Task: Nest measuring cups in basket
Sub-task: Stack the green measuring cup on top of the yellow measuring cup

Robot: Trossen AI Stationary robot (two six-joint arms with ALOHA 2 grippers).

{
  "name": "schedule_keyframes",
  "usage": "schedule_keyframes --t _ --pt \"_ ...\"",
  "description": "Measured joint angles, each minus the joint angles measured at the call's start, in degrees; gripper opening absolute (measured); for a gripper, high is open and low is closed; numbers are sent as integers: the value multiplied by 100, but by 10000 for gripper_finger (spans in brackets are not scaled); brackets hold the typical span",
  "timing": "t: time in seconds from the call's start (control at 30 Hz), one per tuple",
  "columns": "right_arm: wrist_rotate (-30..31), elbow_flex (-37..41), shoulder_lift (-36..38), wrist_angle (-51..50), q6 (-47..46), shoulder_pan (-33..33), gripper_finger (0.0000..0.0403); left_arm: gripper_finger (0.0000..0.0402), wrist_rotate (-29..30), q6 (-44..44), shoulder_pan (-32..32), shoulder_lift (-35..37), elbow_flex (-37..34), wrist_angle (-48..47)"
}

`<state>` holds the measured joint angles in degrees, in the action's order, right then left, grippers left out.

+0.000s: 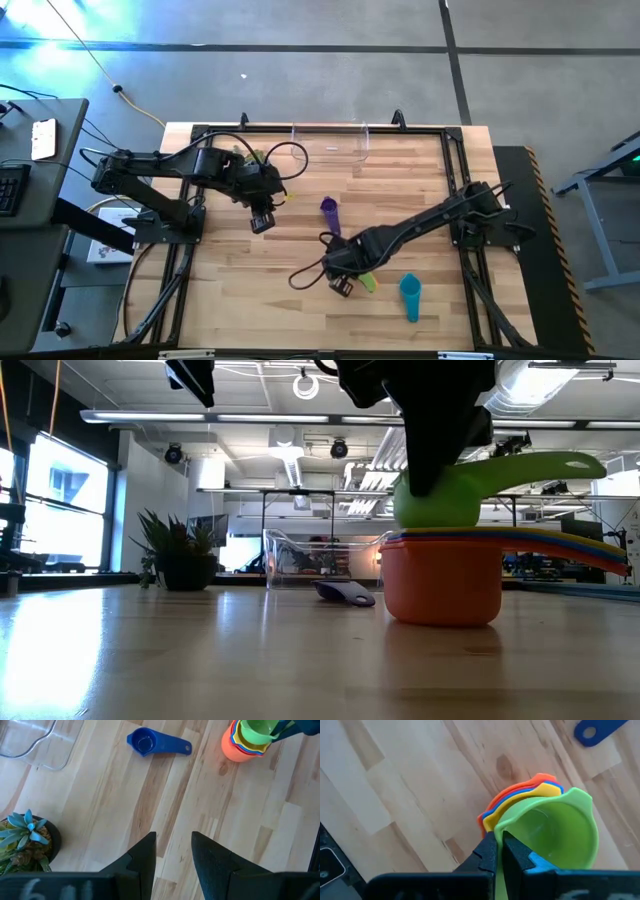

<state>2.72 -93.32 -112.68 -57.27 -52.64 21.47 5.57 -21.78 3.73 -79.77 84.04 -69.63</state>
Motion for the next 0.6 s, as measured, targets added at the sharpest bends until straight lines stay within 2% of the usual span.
schedule_keyframes --t 0.17,0.6 --pt "-155 0 0 -16 13 -9 7 113 -1 -2 1 0 1 -1" --pt "-107 0 0 -16 15 -9 46 113 1 2 0 0 1 0"
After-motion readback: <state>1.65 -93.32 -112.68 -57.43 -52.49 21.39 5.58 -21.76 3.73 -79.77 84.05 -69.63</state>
